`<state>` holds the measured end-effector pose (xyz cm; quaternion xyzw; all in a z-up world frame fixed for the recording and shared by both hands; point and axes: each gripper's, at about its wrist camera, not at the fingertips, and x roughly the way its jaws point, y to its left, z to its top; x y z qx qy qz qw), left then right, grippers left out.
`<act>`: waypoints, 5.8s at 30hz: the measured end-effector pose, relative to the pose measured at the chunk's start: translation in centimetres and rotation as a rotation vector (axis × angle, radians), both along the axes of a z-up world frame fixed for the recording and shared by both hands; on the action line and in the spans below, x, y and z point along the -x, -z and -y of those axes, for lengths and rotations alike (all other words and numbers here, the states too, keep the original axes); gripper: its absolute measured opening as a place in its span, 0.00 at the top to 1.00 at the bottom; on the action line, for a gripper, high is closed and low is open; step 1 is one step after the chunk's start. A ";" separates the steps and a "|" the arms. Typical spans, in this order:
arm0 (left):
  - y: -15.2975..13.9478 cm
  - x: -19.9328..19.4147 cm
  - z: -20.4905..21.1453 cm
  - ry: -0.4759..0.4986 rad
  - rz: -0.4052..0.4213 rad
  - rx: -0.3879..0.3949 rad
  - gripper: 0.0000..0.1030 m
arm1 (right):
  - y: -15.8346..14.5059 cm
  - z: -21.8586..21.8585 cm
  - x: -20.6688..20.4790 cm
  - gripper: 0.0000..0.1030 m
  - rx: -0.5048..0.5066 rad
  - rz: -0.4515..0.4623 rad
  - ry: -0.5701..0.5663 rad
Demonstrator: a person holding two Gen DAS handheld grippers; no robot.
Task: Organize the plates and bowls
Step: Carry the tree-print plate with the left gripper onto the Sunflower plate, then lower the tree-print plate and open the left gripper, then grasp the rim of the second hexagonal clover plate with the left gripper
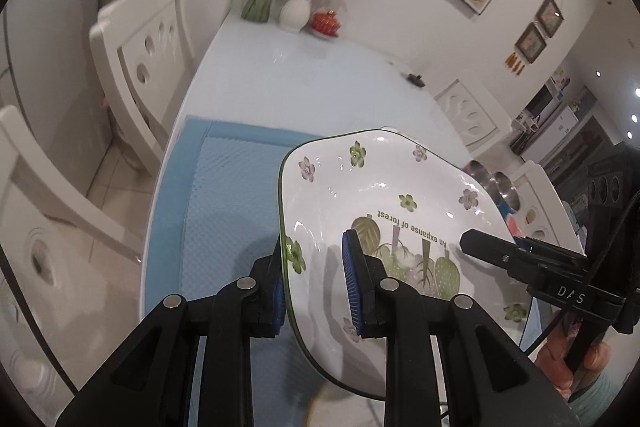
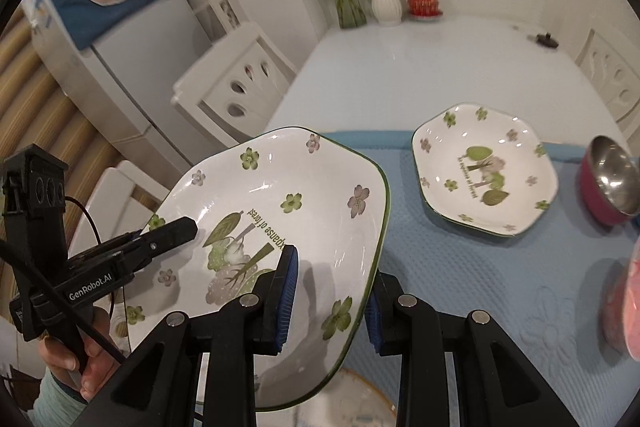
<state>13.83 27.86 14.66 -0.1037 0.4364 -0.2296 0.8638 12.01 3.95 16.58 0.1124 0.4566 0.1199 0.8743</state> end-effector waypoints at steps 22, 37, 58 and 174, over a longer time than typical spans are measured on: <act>2.6 16.0 2.5 -0.033 -0.079 -0.047 0.79 | 2.9 2.8 16.7 0.71 -0.043 -0.123 -0.019; 8.5 17.9 2.7 -0.042 -0.162 -0.078 0.80 | 9.5 2.9 18.5 0.71 -0.029 -0.249 -0.060; 10.3 16.1 2.0 -0.026 -0.204 -0.078 0.80 | 10.5 2.4 17.2 0.71 -0.047 -0.274 -0.031; 11.0 -8.2 16.0 0.281 -0.279 -0.119 0.66 | 13.0 19.0 -11.4 0.68 0.088 -0.177 0.219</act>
